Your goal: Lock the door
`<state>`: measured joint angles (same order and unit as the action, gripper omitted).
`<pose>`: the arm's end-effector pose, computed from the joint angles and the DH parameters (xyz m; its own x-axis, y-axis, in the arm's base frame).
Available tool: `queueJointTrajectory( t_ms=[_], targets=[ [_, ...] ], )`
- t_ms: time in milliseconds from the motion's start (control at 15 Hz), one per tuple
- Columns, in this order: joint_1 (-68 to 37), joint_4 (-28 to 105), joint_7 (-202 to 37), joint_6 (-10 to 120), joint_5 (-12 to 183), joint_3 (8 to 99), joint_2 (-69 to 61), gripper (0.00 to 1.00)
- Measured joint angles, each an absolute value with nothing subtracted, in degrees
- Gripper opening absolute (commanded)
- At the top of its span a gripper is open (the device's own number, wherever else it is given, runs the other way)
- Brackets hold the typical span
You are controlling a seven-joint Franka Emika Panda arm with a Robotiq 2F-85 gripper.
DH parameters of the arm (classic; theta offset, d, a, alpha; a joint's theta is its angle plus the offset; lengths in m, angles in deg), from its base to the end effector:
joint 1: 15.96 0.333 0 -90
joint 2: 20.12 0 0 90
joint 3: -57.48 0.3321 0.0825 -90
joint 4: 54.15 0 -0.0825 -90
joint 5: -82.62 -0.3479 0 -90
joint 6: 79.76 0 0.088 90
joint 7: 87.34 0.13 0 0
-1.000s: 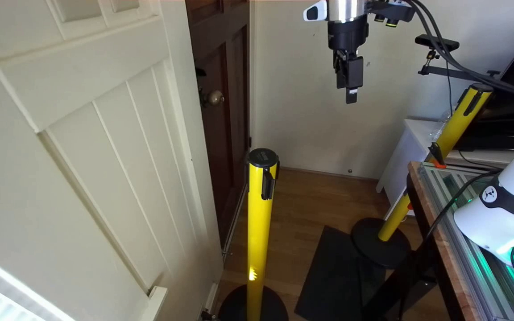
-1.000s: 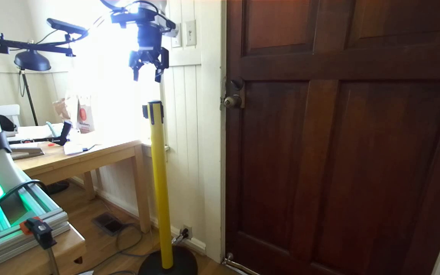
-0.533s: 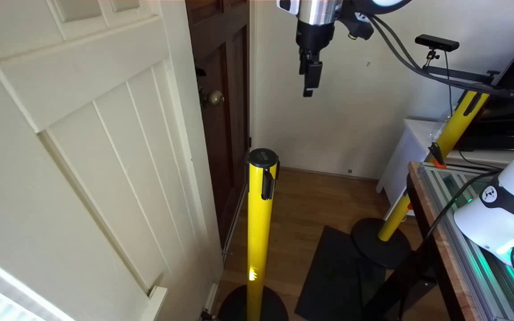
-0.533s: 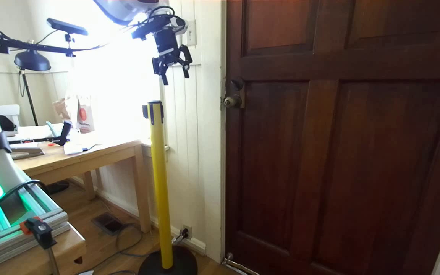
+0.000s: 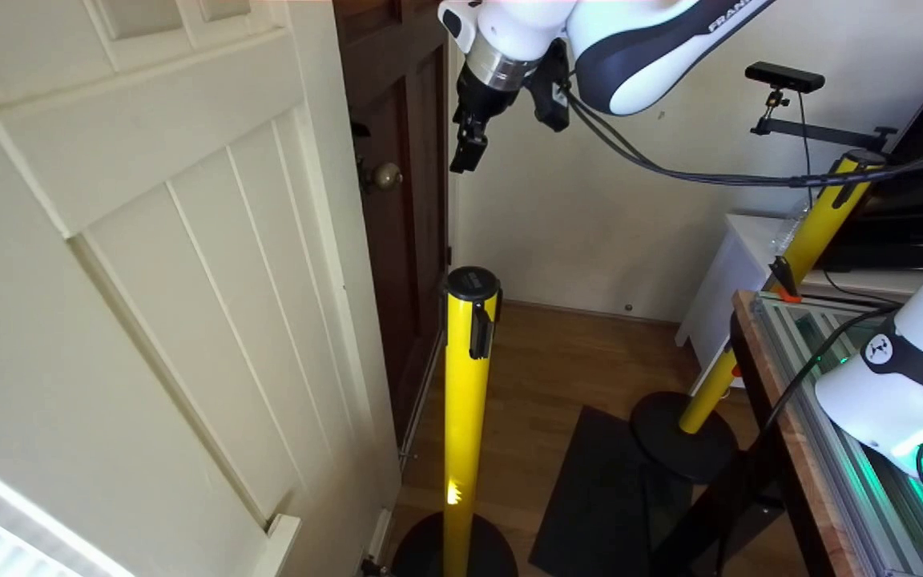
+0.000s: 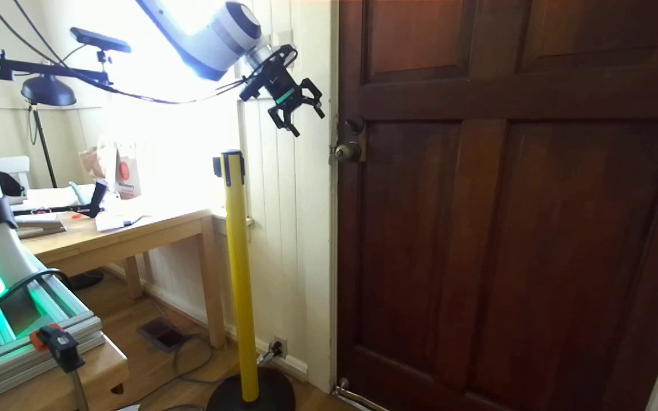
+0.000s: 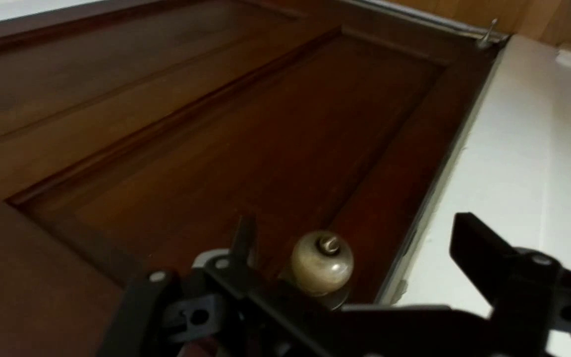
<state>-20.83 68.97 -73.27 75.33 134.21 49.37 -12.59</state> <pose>0.5609 -0.1072 0.3986 0.8913 0.3535 0.2841 0.1482 -0.8191 0.5541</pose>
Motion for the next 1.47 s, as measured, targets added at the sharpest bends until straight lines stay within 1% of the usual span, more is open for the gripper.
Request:
queueJointTrajectory(
  t_ms=[400,600,667,733,800,1000,1133,1333,1400,1467],
  targets=[
    [-20.8,68.3,-72.3,75.8,134.9,49.2,-11.6,1.00],
    [-20.8,68.0,-69.8,76.1,138.7,49.0,-11.2,1.00],
    [-20.8,67.7,-68.2,77.0,140.8,48.9,-10.7,0.75],
    [-20.7,67.3,-66.0,78.1,143.3,48.7,-10.2,0.74],
    [-20.6,66.7,-63.8,79.2,145.9,48.5,-9.4,0.68],
    [-20.5,64.0,-57.0,82.3,153.1,47.9,-6.6,0.44],
    [-20.4,61.5,-52.7,83.2,157.3,47.4,-4.5,0.32],
    [-20.2,57.1,-46.2,83.8,163.8,46.9,-1.2,0.10],
    [-20.2,55.5,-43.9,84.0,166.2,46.9,-0.1,0.04],
    [-20.1,53.9,-41.6,84.3,168.7,46.8,0.9,0.00]
  ],
)
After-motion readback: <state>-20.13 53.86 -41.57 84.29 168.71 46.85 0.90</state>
